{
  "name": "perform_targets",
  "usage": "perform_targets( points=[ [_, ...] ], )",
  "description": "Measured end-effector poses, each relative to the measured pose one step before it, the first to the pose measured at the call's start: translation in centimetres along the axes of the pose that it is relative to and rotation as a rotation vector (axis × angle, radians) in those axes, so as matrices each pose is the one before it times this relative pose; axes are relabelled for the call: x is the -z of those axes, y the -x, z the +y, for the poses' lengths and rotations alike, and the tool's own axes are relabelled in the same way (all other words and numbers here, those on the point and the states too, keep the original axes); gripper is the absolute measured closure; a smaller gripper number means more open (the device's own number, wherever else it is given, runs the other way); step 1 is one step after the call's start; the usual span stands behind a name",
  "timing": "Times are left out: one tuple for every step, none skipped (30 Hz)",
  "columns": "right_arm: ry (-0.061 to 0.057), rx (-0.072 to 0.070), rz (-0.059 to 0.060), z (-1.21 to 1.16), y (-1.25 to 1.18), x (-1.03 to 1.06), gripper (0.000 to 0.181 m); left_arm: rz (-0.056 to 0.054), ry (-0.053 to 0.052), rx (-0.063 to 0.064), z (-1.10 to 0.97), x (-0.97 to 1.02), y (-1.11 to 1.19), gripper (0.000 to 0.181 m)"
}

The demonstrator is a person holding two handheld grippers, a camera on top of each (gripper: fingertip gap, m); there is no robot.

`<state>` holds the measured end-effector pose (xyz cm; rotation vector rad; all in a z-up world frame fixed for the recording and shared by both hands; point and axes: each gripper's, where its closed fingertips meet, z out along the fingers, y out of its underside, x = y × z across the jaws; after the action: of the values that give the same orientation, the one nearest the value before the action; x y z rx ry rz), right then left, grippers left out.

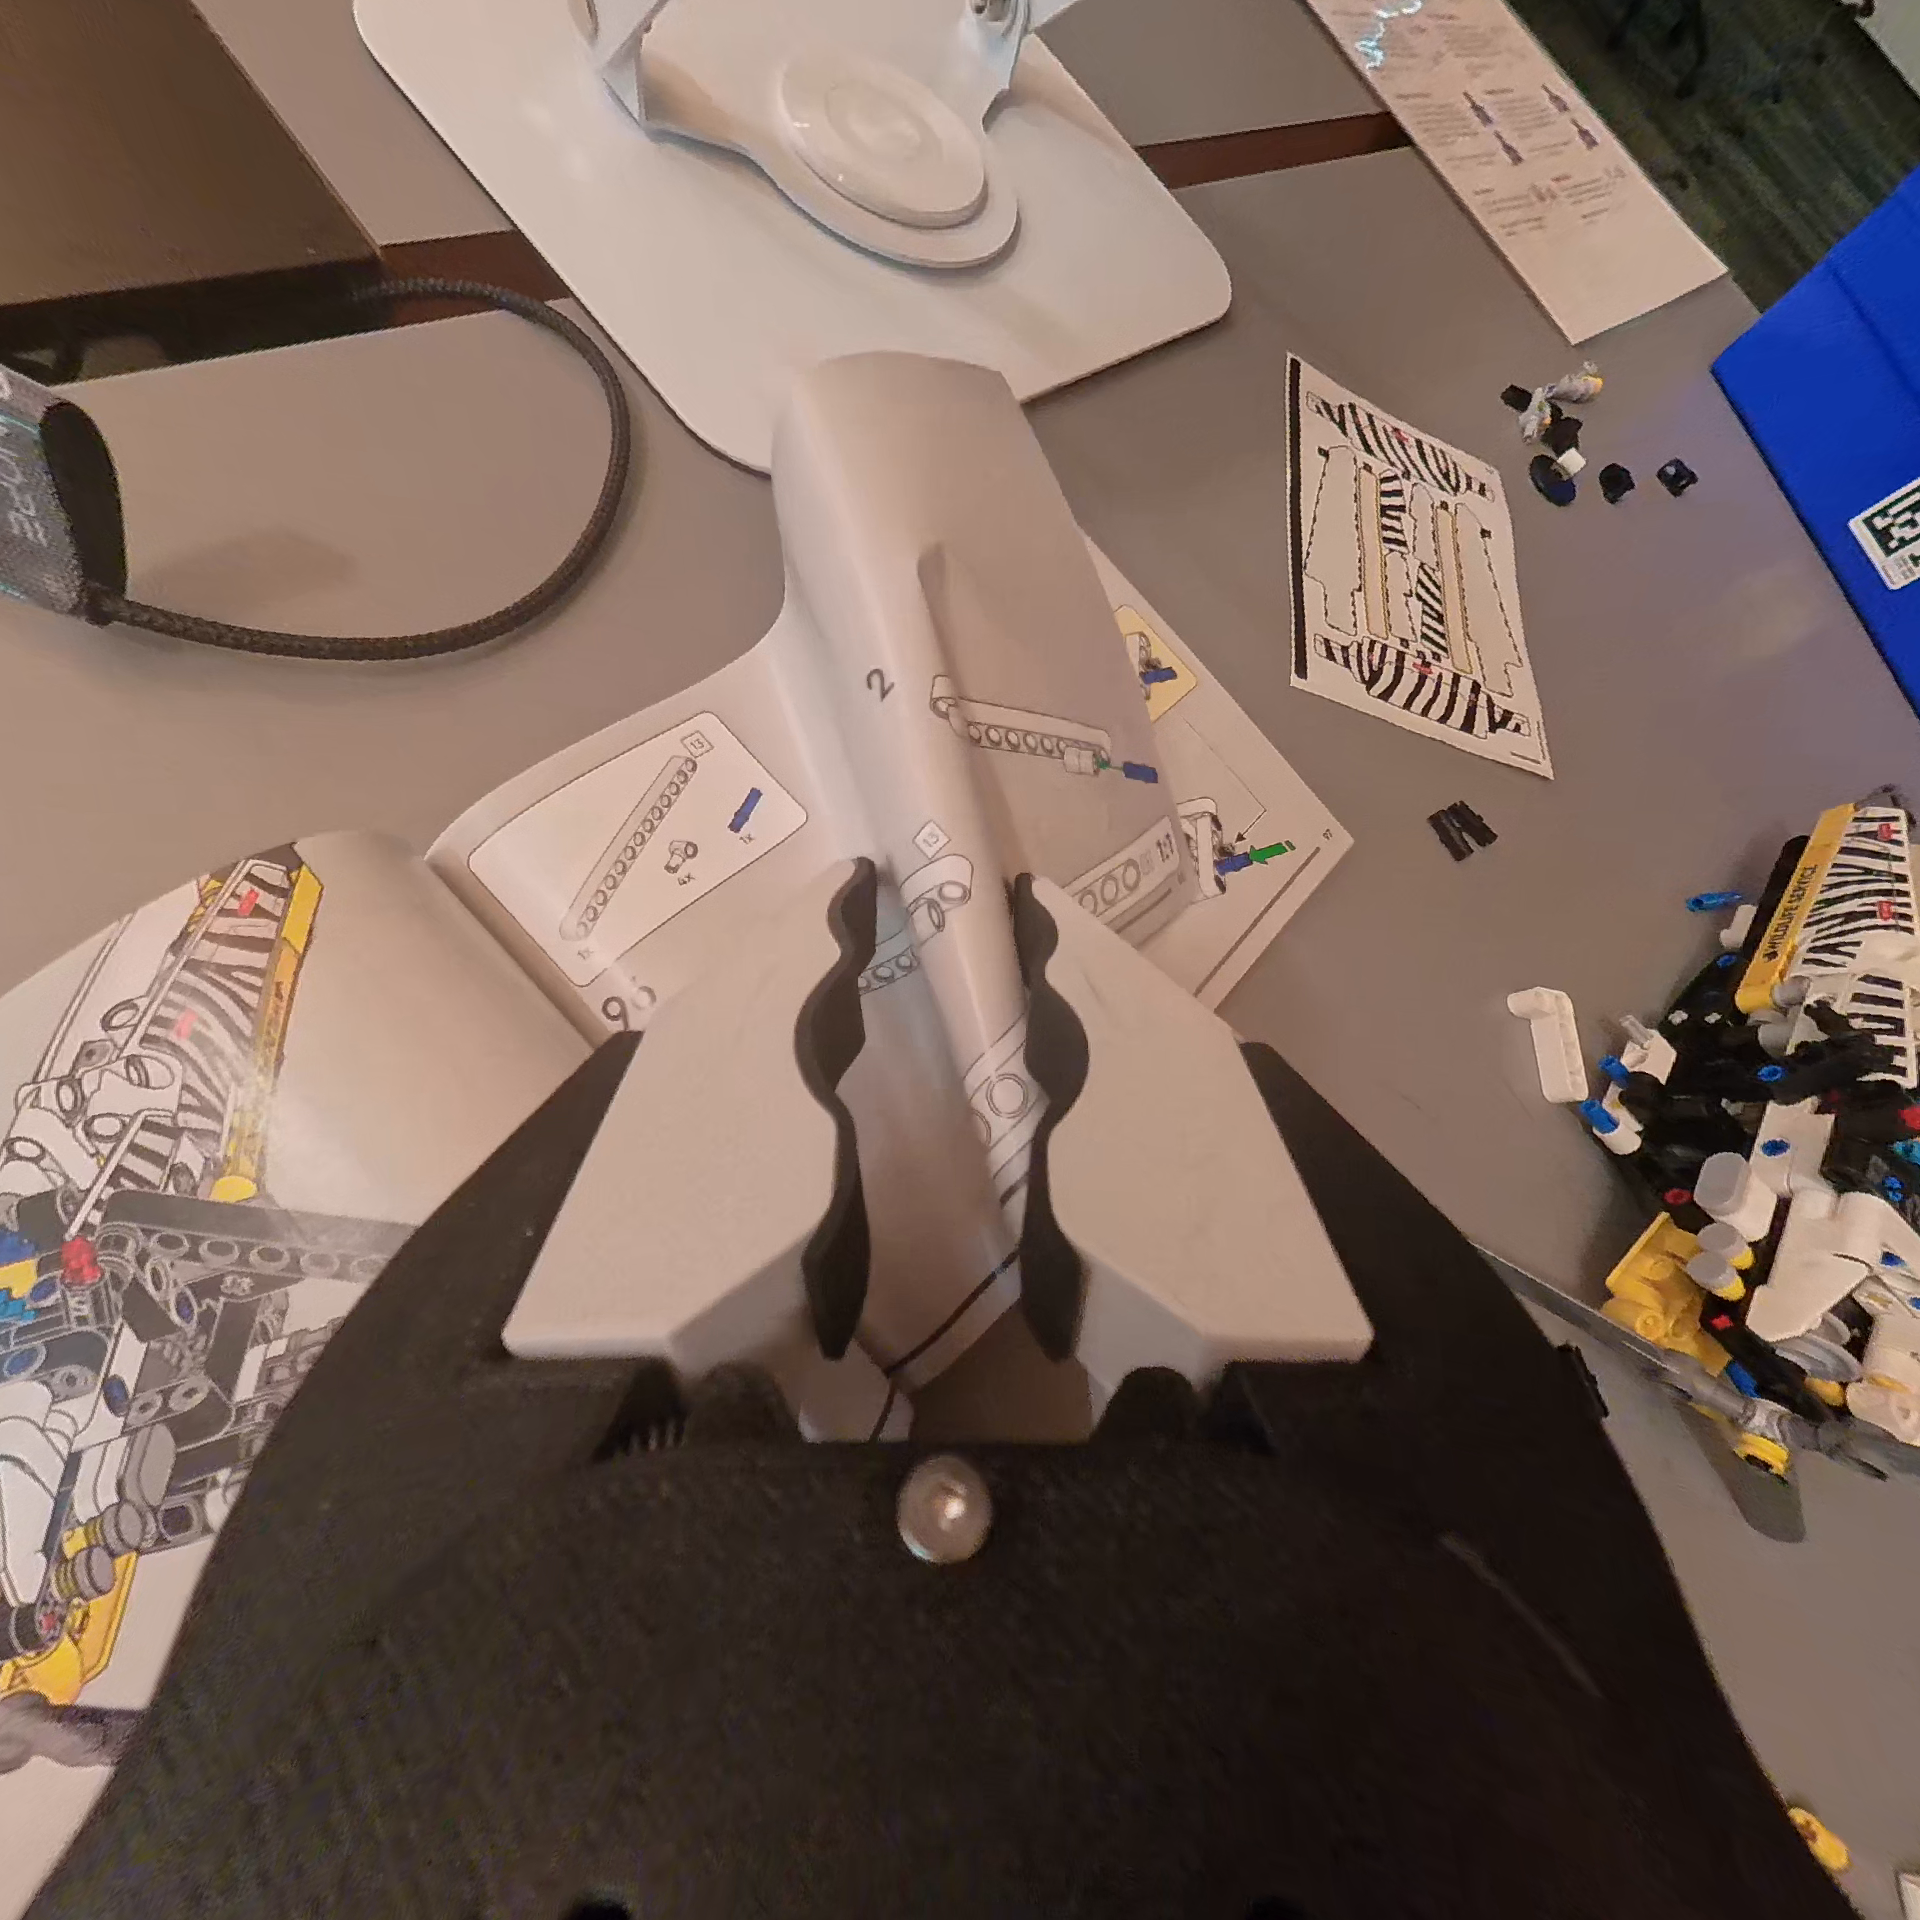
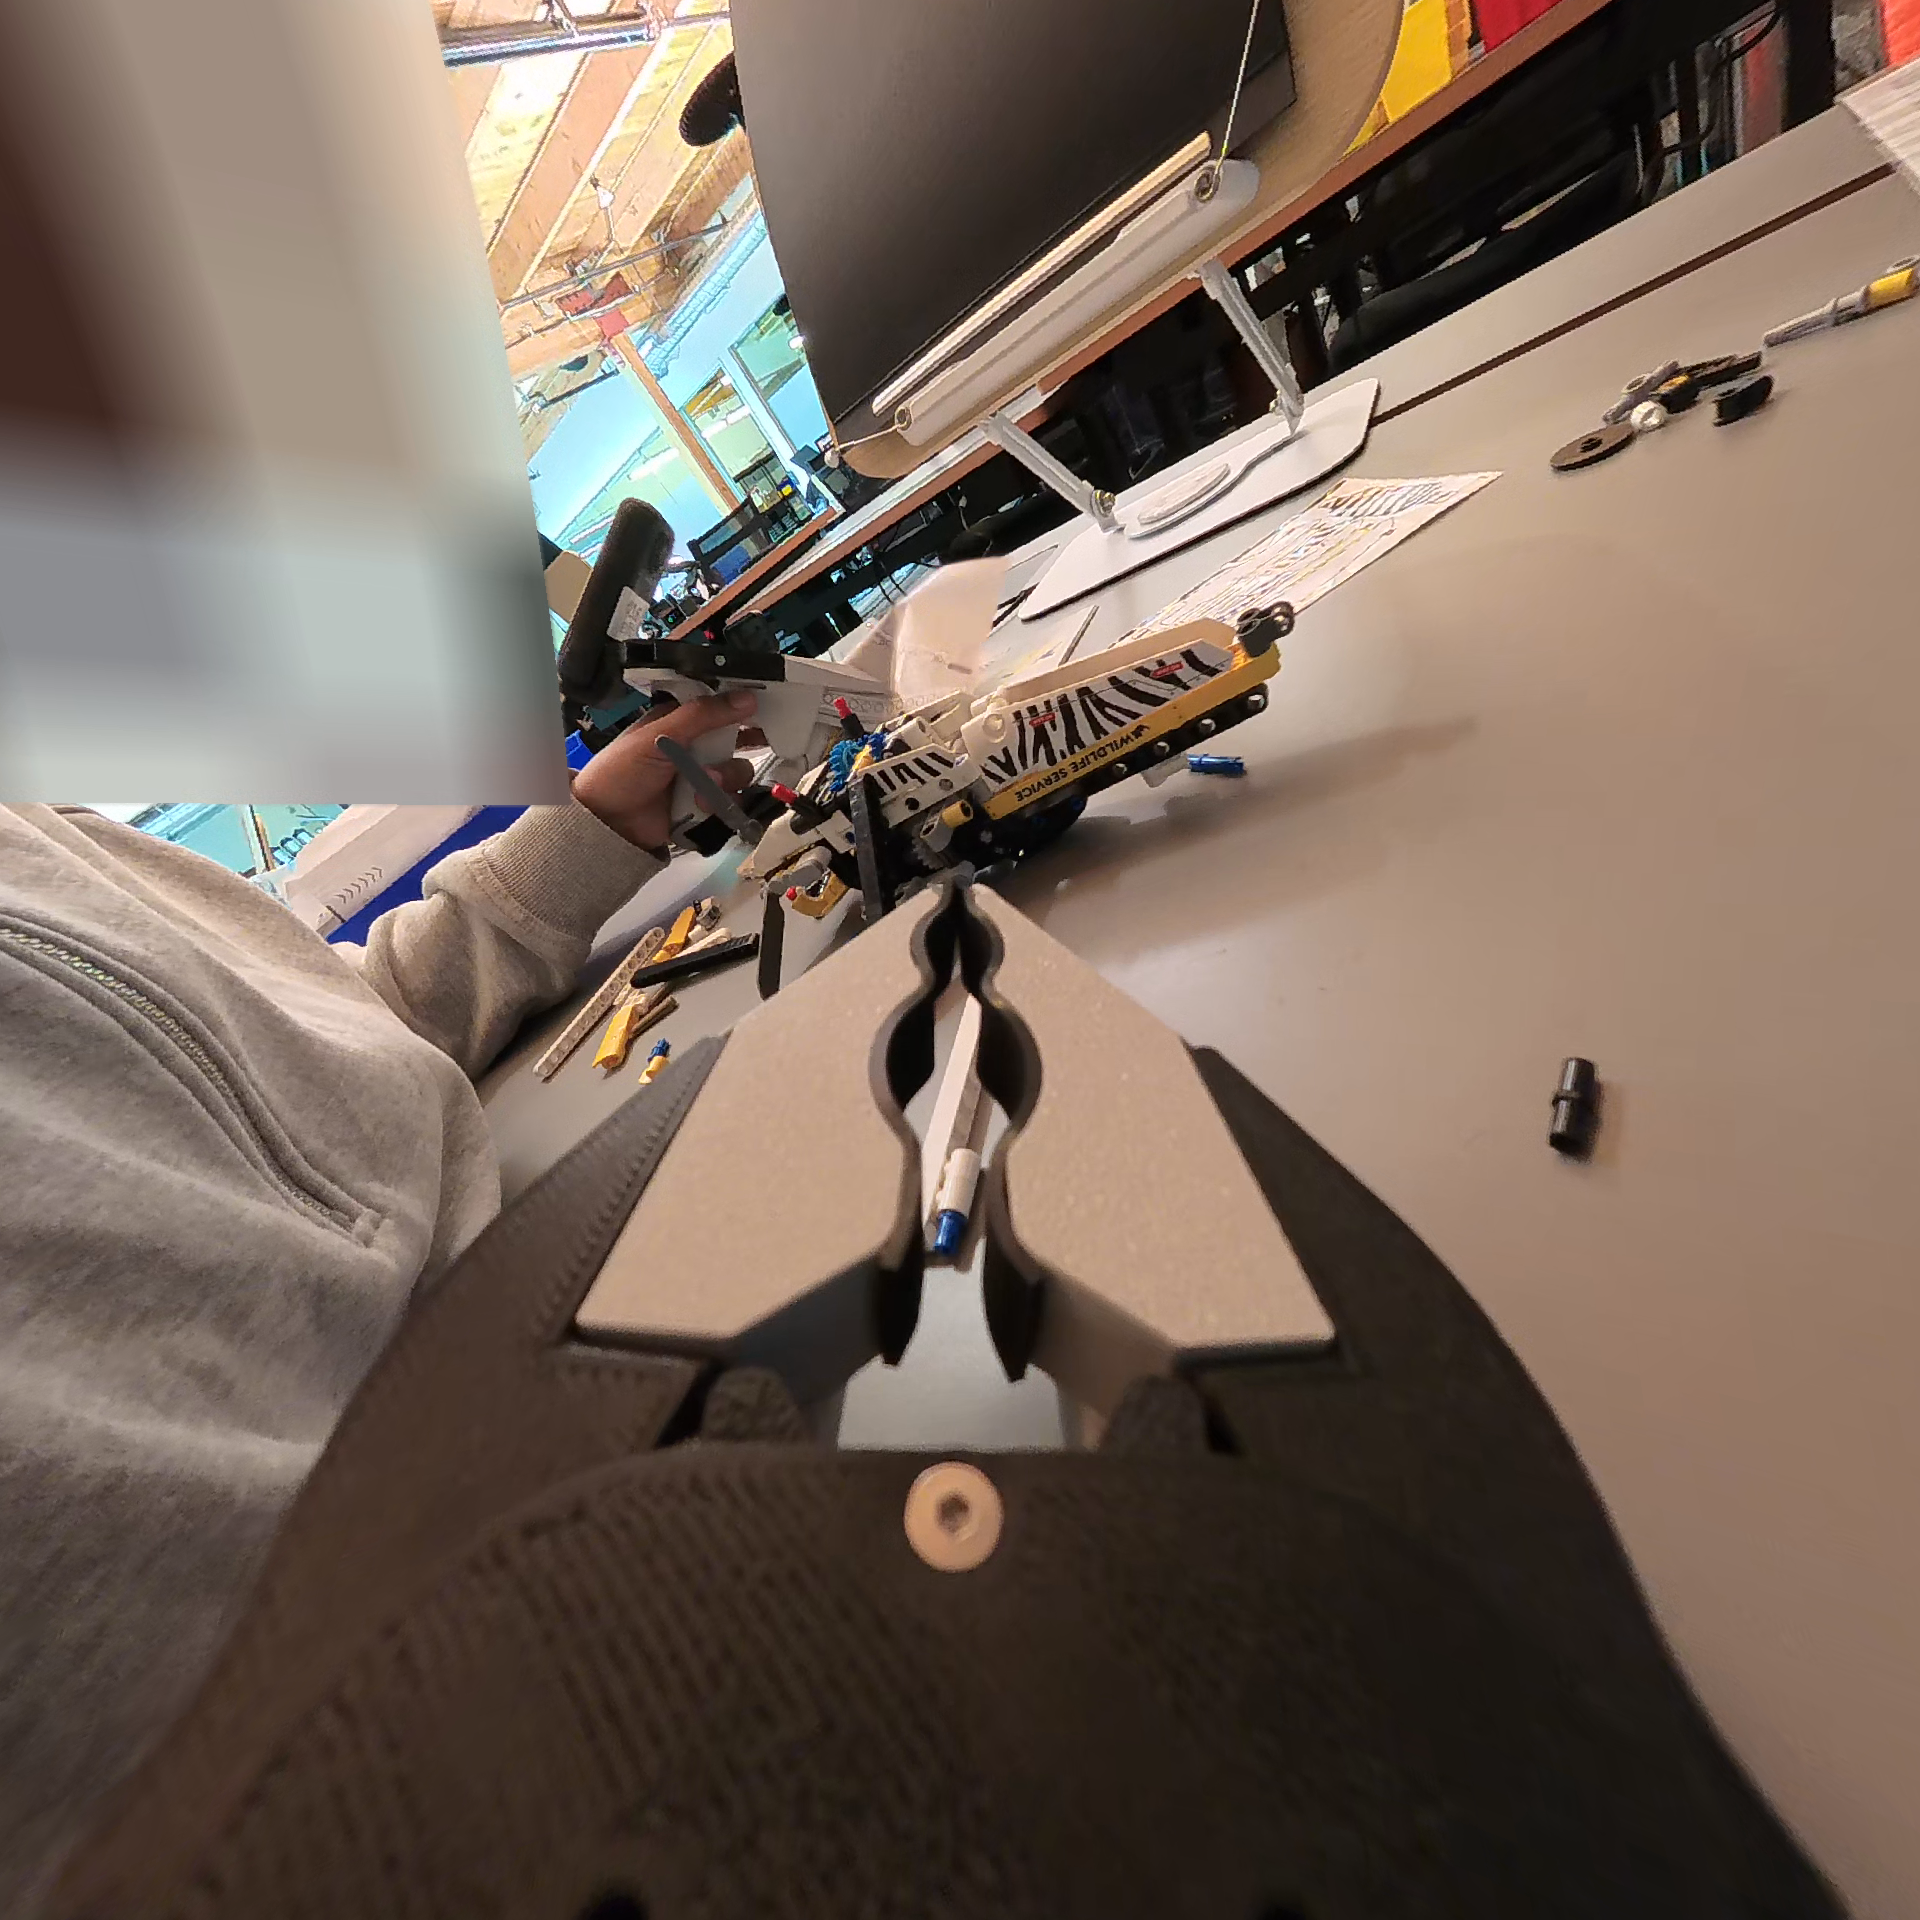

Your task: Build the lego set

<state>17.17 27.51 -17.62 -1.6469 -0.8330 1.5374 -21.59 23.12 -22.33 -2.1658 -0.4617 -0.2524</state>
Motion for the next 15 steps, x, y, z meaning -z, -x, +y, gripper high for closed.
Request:
perform_targets(
  points=[
    [0.0006,-0.0005,0.0002,0.003,-0.007,-0.006,0.181,0.0009,0.0009,-0.0003,0.033,-0.022,-0.044,0.156],
    [0.0001,0.0000,0.0001,0.001,-0.001,0.001,0.181,-0.0012,0.0001,-0.0018,0.008,-0.008,-0.001,0.156],
    [-0.0004,0.0003,0.0001,-0.001,0.004,0.008,0.181,0.0005,-0.0004,-0.0018,-0.012,0.009,-0.019,0.155],
    [-0.0005,0.0004,0.0002,-0.001,0.002,0.007,0.181,0.0009,-0.0003,-0.0002,-0.012,0.004,-0.014,0.155],
    [-0.0001,0.0003,0.0003,-0.002,-0.006,-0.001,0.181,0.0021,0.0000,0.0008,-0.013,0.020,-0.030,0.154],
    [0.0001,0.0001,0.0001,0.006,0.006,0.001,0.181,0.0030,-0.0002,0.0005,0.007,0.007,-0.052,0.153],
    [0.0000,0.0000,-0.0001,0.000,0.001,0.010,0.181,0.0013,-0.0007,-0.0002,-0.008,0.009,-0.026,0.153],
    [0.0000,0.0000,-0.0001,0.000,0.002,0.000,0.181,0.0008,-0.0002,-0.0002,-0.002,-0.001,-0.010,0.152],
    [0.0000,0.0000,-0.0001,0.000,0.001,0.000,0.181,0.0013,-0.0002,-0.0003,-0.001,0.004,-0.038,0.152],
    [0.0001,-0.0001,-0.0002,0.010,-0.002,0.000,0.181,-0.0004,-0.0022,-0.0007,-0.038,0.018,-0.005,0.152],
    [0.0000,0.0000,-0.0002,0.000,0.003,0.000,0.181,-0.0010,-0.0016,-0.0008,-0.023,0.016,0.008,0.152],
    [-0.0001,0.0001,-0.0002,-0.002,0.001,0.009,0.181,-0.0002,0.0003,-0.0005,-0.006,0.014,-0.010,0.152],
    [-0.0002,0.0001,-0.0001,-0.002,0.001,-0.001,0.181,0.0003,0.0000,0.0000,-0.007,0.006,-0.007,0.152],
    [0.0000,0.0000,0.0000,0.000,0.000,0.000,0.181,0.0007,-0.0008,0.0000,-0.017,0.006,-0.035,0.151],
    [0.0002,-0.0002,0.0000,0.003,0.001,0.001,0.181,0.0009,-0.0005,0.0000,-0.005,0.010,-0.023,0.150]
  ],
)
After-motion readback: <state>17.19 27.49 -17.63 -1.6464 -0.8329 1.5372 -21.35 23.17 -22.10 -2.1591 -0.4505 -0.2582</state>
